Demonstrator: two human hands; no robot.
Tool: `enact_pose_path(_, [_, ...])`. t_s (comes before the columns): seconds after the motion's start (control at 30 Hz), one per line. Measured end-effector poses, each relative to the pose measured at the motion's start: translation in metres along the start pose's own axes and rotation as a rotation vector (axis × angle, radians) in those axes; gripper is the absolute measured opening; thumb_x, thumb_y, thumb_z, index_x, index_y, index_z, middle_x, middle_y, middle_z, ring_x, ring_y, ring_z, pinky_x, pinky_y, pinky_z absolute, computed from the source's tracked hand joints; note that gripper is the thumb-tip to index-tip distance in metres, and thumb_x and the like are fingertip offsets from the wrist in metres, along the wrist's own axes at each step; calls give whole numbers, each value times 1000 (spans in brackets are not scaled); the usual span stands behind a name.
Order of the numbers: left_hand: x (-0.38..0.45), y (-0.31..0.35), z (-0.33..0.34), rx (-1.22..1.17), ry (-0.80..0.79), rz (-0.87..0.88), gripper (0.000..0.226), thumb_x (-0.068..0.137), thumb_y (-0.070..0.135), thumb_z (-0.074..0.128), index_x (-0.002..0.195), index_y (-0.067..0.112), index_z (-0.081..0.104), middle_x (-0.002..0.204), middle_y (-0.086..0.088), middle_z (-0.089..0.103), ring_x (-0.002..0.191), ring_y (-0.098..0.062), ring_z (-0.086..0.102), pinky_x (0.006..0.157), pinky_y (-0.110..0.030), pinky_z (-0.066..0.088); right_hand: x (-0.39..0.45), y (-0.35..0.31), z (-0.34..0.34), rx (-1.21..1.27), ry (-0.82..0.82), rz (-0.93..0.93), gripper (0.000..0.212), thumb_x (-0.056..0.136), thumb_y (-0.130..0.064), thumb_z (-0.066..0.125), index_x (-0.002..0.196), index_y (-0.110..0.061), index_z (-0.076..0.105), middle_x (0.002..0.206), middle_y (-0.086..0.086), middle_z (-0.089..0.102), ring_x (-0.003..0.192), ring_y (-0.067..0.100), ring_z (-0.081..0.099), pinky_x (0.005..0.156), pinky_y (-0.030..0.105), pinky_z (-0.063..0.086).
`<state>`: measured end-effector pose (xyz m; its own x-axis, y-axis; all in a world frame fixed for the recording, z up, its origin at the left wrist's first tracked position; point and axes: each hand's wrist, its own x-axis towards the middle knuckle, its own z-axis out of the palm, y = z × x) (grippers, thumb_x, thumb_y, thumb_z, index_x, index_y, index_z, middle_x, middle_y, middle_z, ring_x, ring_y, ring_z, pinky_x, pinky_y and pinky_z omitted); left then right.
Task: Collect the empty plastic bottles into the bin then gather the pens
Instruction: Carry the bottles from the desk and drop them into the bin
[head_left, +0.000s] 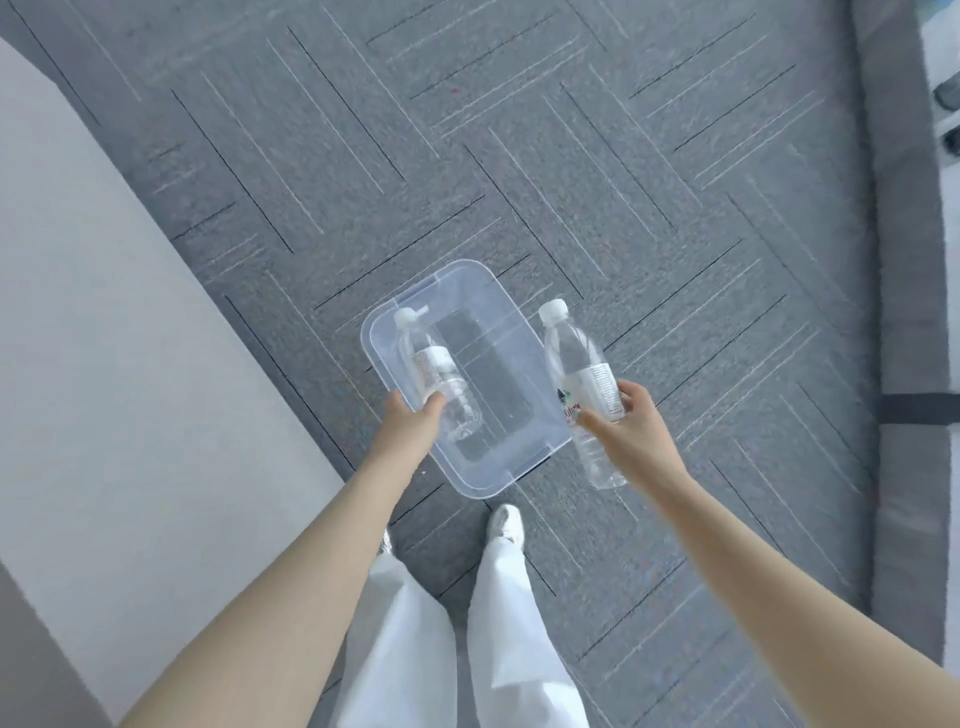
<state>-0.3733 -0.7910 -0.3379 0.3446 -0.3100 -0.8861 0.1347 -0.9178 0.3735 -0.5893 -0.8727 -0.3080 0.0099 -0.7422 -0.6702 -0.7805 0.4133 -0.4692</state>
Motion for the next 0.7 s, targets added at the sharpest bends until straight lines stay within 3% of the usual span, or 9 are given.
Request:
enact_pose_path(0.17, [6,-29,6,20,36,17,71,93,37,47,149,20,6,158,-4,12,143,-27,21,111,-47,24,30,5,11,-93,0,-36,71,80,-40,69,139,-17,37,136,4,42,119,20,48,101,37,41])
enact_pose_path(0.3, [16,-53,7,-15,51,-20,69,93,32,49,148,22,11,156,-8,19,139,-29,28,109,-47,29,64,8,31,-162,-12,7,67,76,-44,68,134,-20,43,129,7,42,116,24,45,98,42,42])
enact_pose_path(0.4, [28,-63,9,-58,62,-12,66,93,29,50,148,20,15,154,-8,24,137,-26,32,107,-42,30,92,12,51,-286,-28,67,69,78,-50,64,137,-22,41,133,7,43,124,28,37,103,46,34])
enact_pose_path(0.53, [49,-75,18,-90,71,-8,60,93,28,49,146,19,20,150,-5,31,131,-24,39,91,-33,31,129,22,83,-436,-92,91,72,81,-54,60,140,-21,36,139,7,40,129,29,36,106,48,30])
enact_pose_path(0.7, [76,-104,27,-86,46,-41,57,92,33,48,144,26,24,146,3,37,127,-20,44,90,-33,33,173,32,123,-441,-161,96,69,85,-49,57,141,-17,33,141,7,42,128,30,42,105,48,35])
